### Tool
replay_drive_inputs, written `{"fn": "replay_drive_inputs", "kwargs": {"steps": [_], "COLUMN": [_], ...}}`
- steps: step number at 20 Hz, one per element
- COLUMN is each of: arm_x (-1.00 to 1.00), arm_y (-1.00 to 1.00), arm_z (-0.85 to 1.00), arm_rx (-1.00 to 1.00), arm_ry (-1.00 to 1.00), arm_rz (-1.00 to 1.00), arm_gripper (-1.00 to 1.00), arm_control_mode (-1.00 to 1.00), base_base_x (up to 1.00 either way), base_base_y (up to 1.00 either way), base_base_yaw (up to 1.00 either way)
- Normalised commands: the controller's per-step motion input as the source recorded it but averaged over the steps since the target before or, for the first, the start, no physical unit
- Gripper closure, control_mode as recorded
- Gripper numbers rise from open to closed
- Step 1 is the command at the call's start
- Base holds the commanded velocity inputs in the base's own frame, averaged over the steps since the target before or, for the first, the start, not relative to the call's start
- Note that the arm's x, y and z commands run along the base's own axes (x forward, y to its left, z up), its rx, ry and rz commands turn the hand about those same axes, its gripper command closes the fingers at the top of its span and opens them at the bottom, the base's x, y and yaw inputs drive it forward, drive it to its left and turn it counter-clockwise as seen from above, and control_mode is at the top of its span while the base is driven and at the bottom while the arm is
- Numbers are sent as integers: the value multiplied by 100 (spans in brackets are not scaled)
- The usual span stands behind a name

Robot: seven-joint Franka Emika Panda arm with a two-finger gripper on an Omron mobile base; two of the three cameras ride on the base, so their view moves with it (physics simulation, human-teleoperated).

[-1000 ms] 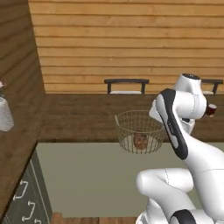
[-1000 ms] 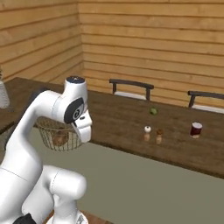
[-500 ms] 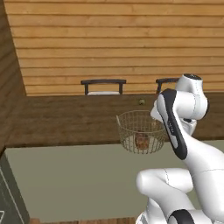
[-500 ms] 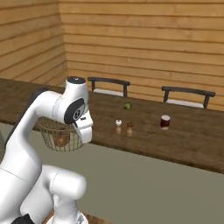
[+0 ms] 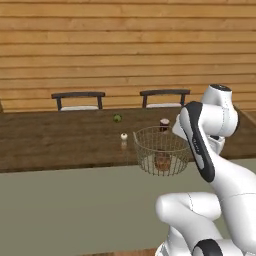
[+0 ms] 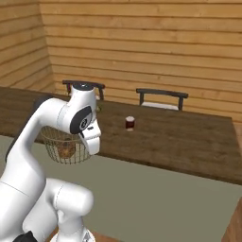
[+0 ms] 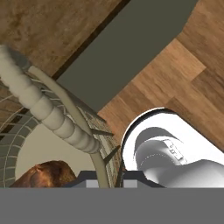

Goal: Open the cabinet, pick up the bread from the cabinet and place it in the basket. Then move the basket to the dining counter.

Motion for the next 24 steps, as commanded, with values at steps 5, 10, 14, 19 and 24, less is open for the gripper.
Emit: {"fn": "replay_drive_inputs", "kwargs": {"steps": [5,10,14,19,24], "arm_x": [0,0,0,0,0], "arm_y": [0,0,0,0,0], "arm_z": [0,0,0,0,0], "arm_rx": [0,0,0,0,0], "arm_ry": [0,0,0,0,0], "arm_rz": [0,0,0,0,0], "arm_gripper": [100,100,100,100,100], "arm_control_mode": [100,100,100,100,100], "base_base_x": [0,0,0,6,34], "base_base_y": [-84,-75,-62,-34,0], "base_base_yaw": [-9,-7,-4,-4,-2]}}
